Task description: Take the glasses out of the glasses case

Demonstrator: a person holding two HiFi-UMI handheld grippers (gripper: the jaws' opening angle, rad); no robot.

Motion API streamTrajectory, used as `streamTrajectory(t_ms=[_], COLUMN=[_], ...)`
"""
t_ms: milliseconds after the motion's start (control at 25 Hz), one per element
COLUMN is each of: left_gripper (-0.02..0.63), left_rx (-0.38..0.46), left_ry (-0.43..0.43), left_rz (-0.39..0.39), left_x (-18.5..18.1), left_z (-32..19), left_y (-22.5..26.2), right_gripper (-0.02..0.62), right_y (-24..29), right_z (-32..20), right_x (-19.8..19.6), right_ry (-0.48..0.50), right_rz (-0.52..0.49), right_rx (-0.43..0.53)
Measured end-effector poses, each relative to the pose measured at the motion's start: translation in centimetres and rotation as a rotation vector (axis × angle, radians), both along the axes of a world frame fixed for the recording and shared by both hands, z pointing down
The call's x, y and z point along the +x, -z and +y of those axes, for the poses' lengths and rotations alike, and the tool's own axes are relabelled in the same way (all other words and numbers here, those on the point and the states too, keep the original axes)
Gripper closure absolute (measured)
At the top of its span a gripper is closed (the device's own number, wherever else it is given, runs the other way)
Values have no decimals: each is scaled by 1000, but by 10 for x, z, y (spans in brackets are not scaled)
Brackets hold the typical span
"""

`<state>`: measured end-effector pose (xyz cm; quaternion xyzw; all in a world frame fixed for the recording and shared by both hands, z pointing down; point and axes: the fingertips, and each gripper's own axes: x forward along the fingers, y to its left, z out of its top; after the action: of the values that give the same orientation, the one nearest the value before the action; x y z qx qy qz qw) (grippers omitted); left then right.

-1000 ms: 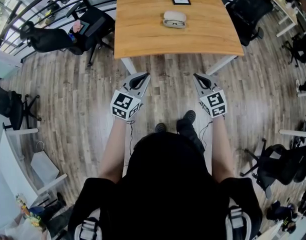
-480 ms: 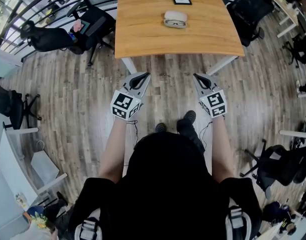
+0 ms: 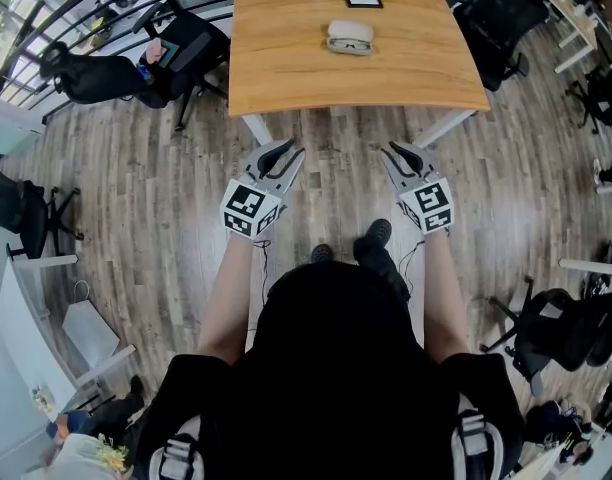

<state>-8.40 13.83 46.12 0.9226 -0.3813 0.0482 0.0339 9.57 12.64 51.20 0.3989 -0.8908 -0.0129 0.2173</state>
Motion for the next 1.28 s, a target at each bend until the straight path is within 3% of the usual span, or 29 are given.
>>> streamTrajectory(t_ms=[320, 920, 1280], left_gripper=[396, 390, 390], left_rx=[0, -33, -33], left_ry=[28, 64, 150], left_rz=[-2, -34, -63], left_x=[4, 42, 80], left_z=[-7, -37, -62], left_y=[0, -5, 3], right_gripper=[370, 365, 371], right_y=[3, -6, -2], right_z=[-9, -50, -91], right_x=[5, 38, 74], right_ry=[10, 53, 137], right_rz=[-32, -76, -104], right_rx=[19, -15, -24])
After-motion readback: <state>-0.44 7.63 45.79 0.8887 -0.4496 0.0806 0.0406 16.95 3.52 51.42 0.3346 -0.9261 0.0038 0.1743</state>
